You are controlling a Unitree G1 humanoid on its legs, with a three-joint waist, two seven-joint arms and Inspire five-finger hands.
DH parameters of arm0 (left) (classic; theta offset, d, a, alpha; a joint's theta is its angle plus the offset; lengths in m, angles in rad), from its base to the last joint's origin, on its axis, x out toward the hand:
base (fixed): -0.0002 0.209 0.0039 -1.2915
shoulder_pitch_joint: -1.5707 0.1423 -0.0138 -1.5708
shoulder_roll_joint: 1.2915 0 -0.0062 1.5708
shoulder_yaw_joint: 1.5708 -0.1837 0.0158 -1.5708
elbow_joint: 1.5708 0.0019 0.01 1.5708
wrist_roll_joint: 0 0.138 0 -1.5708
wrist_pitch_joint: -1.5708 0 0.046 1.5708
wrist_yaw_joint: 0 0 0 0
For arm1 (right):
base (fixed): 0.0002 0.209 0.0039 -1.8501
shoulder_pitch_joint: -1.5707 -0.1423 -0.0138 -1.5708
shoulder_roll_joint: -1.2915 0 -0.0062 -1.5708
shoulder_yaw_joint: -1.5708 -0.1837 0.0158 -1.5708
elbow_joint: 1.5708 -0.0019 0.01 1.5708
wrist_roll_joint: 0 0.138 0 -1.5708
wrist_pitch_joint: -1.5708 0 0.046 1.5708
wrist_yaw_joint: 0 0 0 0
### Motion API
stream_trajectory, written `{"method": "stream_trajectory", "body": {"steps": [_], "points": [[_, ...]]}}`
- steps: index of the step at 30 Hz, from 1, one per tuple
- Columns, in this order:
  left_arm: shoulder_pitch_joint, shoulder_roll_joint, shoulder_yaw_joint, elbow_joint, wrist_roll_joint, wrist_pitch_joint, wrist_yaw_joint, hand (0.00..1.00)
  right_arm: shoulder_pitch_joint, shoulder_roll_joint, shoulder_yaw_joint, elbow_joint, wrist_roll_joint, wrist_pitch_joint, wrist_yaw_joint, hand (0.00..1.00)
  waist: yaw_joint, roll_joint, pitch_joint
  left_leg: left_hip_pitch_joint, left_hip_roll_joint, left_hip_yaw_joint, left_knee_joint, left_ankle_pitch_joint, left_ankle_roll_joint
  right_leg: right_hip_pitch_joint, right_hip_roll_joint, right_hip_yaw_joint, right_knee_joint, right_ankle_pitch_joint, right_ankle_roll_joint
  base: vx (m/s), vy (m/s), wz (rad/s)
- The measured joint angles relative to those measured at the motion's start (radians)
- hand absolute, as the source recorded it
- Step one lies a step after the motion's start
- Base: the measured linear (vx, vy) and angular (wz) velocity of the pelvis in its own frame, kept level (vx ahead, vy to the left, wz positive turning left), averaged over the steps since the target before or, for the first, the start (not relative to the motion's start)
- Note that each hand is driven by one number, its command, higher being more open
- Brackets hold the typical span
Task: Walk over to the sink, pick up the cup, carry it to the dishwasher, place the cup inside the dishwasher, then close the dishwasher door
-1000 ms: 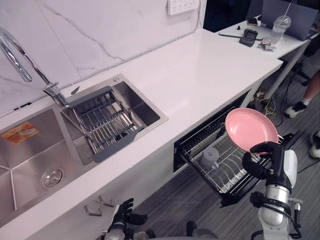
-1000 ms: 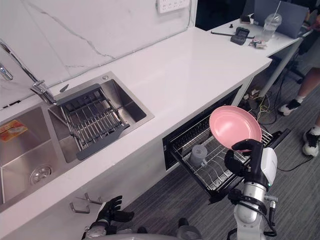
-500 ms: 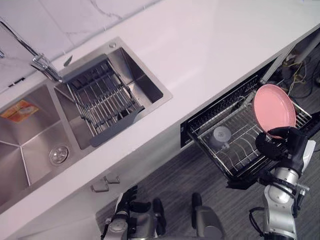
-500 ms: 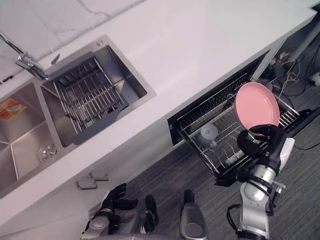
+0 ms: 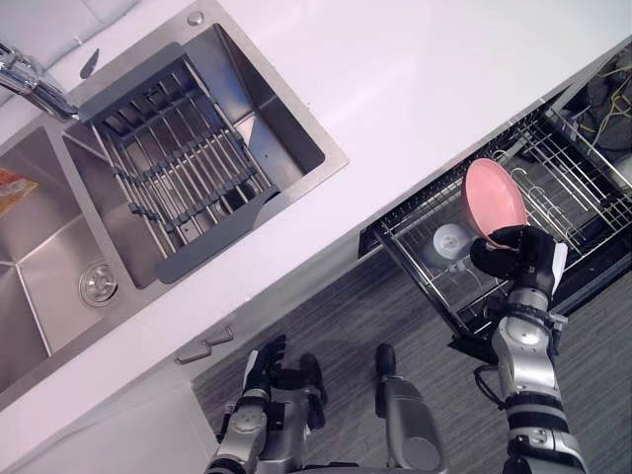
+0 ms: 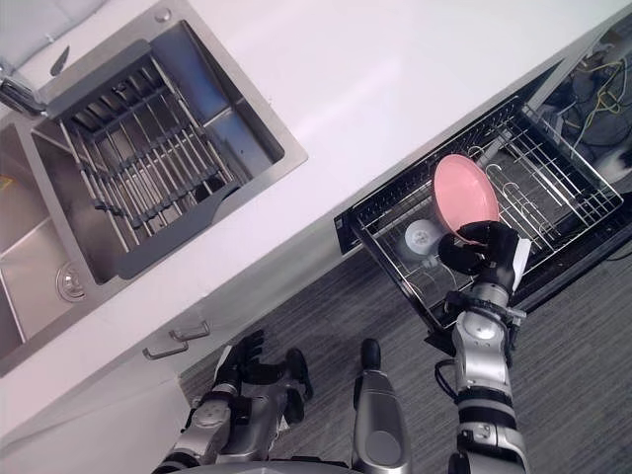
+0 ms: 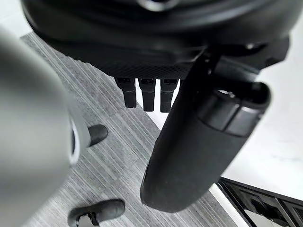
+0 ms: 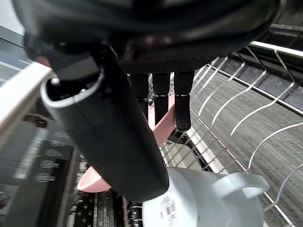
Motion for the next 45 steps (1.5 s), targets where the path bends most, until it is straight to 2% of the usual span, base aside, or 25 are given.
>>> {"method": "stream_trajectory", "body": {"steps": [4, 5, 12, 21, 33, 38, 42, 45], "points": [[-0.015, -0.027, -0.002, 0.002, -0.002, 0.000, 0.002, 0.90, -0.083, -0.014, -0.021, 0.075, 0.017, 0.012, 0.002, 0.30, 0.000, 0.000, 0.013, -0.008, -0.001, -0.001, 0.000, 0.000, 0.000, -0.006, -0.001, 0.000, -0.004, 0.001, 0.001, 0.00, 0.000, 0.00], [-0.015, -0.030, -0.003, 0.002, -0.002, 0.000, 0.003, 0.90, -0.103, -0.014, -0.026, 0.089, 0.025, 0.017, 0.001, 0.90, 0.000, 0.000, 0.013, -0.009, -0.001, -0.001, 0.000, 0.000, 0.000, -0.006, 0.000, 0.000, -0.005, 0.001, 0.002, 0.00, 0.000, 0.00], [-0.026, -0.043, -0.005, 0.004, -0.012, 0.001, 0.023, 0.90, -0.146, 0.003, -0.063, 0.119, 0.030, 0.046, -0.035, 0.90, 0.014, 0.000, 0.013, -0.012, -0.003, -0.001, -0.005, 0.002, 0.001, -0.005, -0.001, 0.002, -0.019, 0.011, 0.007, 0.00, 0.000, 0.00], [-0.027, -0.044, -0.004, 0.002, -0.019, 0.002, 0.036, 0.90, -0.141, 0.043, -0.084, 0.105, 0.029, 0.049, -0.057, 0.90, 0.021, -0.001, 0.014, -0.013, -0.012, 0.004, -0.028, 0.026, 0.011, 0.002, -0.003, 0.010, -0.066, 0.055, 0.012, -0.03, 0.010, -0.02], [-0.026, -0.041, 0.014, 0.002, -0.014, 0.016, 0.028, 0.90, 0.096, 0.146, -0.051, -0.210, -0.017, 0.051, -0.065, 0.90, 0.023, -0.007, 0.016, 0.023, -0.015, -0.015, -0.071, 0.043, 0.023, 0.060, 0.006, 0.006, -0.149, 0.114, 0.013, -0.04, 0.008, 0.00], [-0.024, -0.038, 0.051, 0.005, 0.006, 0.028, 0.011, 0.90, 0.218, 0.198, -0.045, -0.335, -0.046, 0.049, -0.065, 0.90, 0.017, -0.029, 0.011, 0.046, -0.013, -0.023, -0.091, 0.050, 0.020, 0.093, 0.010, -0.006, -0.179, 0.118, 0.012, 0.03, -0.004, 0.04], [-0.017, -0.022, 0.073, 0.012, 0.041, 0.036, 0.000, 0.90, 0.305, 0.249, -0.028, -0.413, -0.062, 0.044, -0.058, 0.90, 0.011, -0.072, -0.018, 0.060, -0.012, -0.025, -0.088, 0.050, 0.020, 0.121, 0.012, -0.006, -0.206, 0.119, 0.012, 0.07, 0.004, -0.02], [-0.012, -0.018, 0.092, 0.030, 0.042, 0.042, -0.006, 0.90, 0.357, 0.280, -0.018, -0.443, -0.072, 0.037, -0.052, 0.90, 0.009, -0.094, -0.046, 0.079, -0.013, -0.028, -0.088, 0.050, 0.021, 0.151, 0.011, -0.010, -0.225, 0.118, 0.012, 0.07, 0.006, 0.02]]}}
